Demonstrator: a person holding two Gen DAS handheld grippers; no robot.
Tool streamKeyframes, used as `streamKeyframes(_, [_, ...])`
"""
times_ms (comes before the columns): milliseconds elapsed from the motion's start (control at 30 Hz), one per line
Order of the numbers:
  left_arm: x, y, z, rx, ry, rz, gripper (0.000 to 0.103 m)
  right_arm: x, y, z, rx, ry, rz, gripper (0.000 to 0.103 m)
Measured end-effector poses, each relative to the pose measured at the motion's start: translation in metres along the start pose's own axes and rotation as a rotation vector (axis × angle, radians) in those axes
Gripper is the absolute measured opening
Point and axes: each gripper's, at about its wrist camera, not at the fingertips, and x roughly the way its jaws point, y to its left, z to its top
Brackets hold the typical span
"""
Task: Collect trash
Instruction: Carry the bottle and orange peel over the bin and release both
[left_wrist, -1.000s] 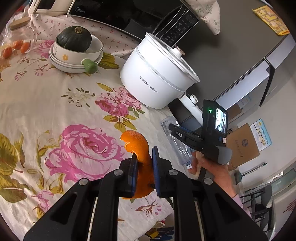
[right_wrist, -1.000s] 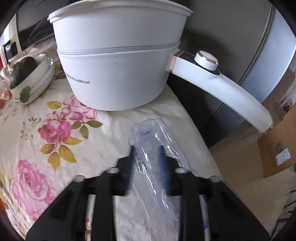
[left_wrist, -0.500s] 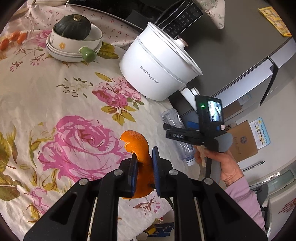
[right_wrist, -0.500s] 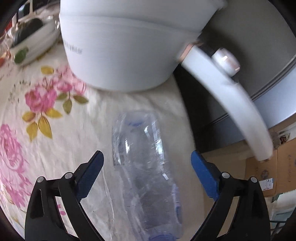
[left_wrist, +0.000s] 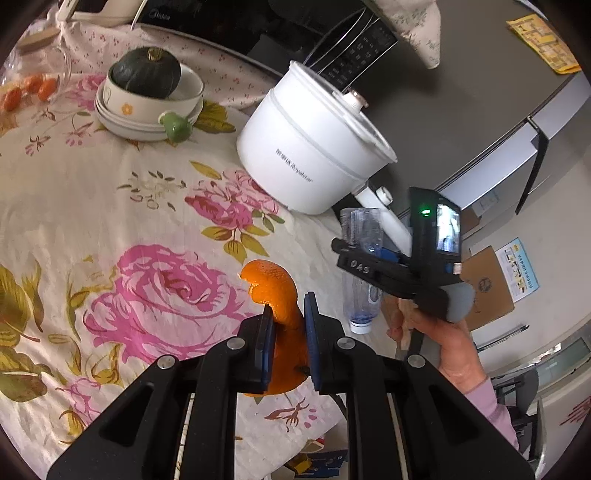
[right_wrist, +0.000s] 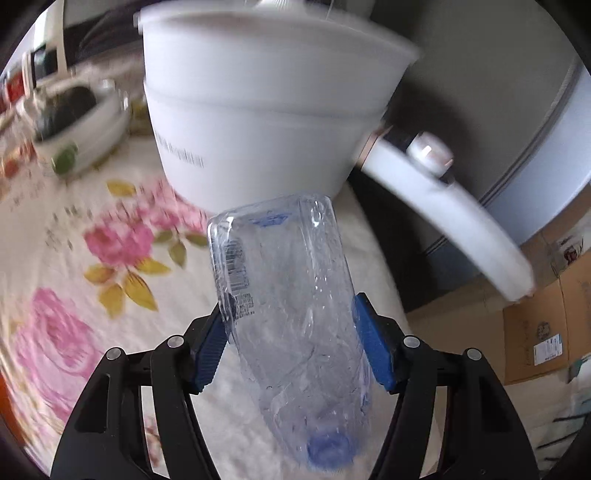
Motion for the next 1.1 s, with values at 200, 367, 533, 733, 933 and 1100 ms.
streamKeyframes(200, [-0.015,-0.007,0.001,0.015,-0.046,-0.014,0.015,-0.058,0.0,-0.005,0.079,-0.132,-0.011,0.06])
streamKeyframes(367, [-0.022,-0.014,-0.002,0.021,-0.059,-0.034,0.015,-0.092,0.002,-0.016,0.12,-0.225,-0.042,0.06])
streamKeyframes(533, [-0.033,-0.028,-0.009,0.057,-0.083,-0.054,0.015,-0.127,-0.004,-0.037,0.171,-0.282,-0.032,0.059])
streamKeyframes(733, [-0.042,-0.042,-0.019,0.093,-0.084,-0.081,0.015,-0.161,-0.008,-0.072,0.206,-0.329,-0.019,0.059])
streamKeyframes(933, [-0.047,-0.059,-0.034,0.133,-0.064,-0.109,0.015,-0.188,-0.016,-0.116,0.232,-0.349,-0.033,0.059])
streamKeyframes(1100, [-0.049,-0.073,-0.048,0.157,-0.051,-0.128,0.015,-0.201,-0.027,-0.15,0.263,-0.34,-0.034,0.059])
